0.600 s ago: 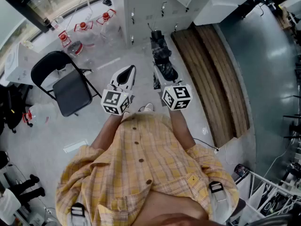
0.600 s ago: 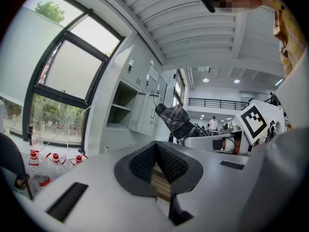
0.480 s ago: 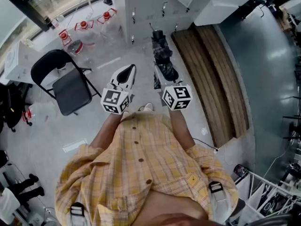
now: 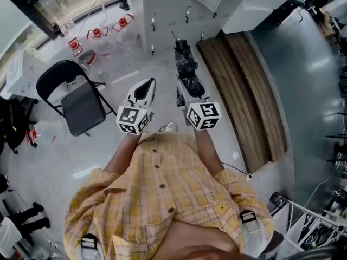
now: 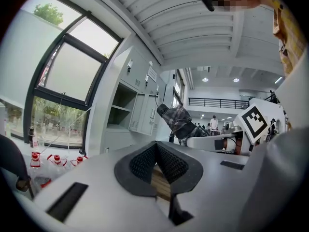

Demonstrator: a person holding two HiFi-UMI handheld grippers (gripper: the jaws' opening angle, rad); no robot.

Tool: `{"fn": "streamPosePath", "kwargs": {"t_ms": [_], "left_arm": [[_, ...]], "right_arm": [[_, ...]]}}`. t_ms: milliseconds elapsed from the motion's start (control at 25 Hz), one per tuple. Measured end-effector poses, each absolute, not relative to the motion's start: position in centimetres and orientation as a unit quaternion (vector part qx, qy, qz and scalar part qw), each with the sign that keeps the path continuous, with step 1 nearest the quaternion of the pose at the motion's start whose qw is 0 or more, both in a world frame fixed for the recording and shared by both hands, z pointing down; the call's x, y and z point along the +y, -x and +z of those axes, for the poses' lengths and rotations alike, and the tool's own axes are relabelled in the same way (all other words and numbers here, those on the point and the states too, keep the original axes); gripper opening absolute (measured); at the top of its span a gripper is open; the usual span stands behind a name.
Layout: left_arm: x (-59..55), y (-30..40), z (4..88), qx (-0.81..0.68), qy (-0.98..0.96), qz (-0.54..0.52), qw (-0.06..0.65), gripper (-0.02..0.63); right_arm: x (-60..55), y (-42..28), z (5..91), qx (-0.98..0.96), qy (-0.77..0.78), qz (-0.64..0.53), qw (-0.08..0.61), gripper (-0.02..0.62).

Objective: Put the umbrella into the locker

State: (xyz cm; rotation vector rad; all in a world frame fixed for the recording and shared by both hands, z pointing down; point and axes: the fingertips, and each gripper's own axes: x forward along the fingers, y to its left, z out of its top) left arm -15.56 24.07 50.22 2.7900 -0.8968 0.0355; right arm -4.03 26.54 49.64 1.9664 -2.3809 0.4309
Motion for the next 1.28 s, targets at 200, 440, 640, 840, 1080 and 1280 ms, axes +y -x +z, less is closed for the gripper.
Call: {"fn": "streamPosePath", "kwargs": {"t_ms": [200, 440, 640, 840, 1080, 1280], "left_arm": [[23.8, 15.2, 50.5, -0.309, -0.945, 0.018, 0.103, 0.005], [23.4, 14.1, 50.8, -0.316, -0.940, 0.011, 0.129, 0.005], [23.0, 12.3, 51.0, -0.324, -0.937, 0.018, 0.127, 0.005], [22.9, 10.7, 51.4, -0.332, -0.936, 0.032, 0.114, 0.005], [23.4, 8.2, 52.1, -0.332, -0.936, 0.045, 0.110, 0.005], [22.8, 7.4, 52.0, -0.334, -0.936, 0.052, 0.101, 0.005]], "right_arm": [[26.3, 3.5, 49.8, -0.767, -0.626, 0.137, 0.009, 0.187], [25.9, 2.4, 50.3, -0.772, -0.620, 0.141, 0.008, 0.189], [25.3, 0.5, 50.6, -0.777, -0.613, 0.145, 0.006, 0.189], [24.8, -1.0, 50.9, -0.783, -0.606, 0.141, -0.005, 0.189], [24.8, -2.3, 51.4, -0.792, -0.594, 0.144, -0.006, 0.189], [23.7, -3.2, 51.4, -0.792, -0.593, 0.147, -0.015, 0.189]]}}
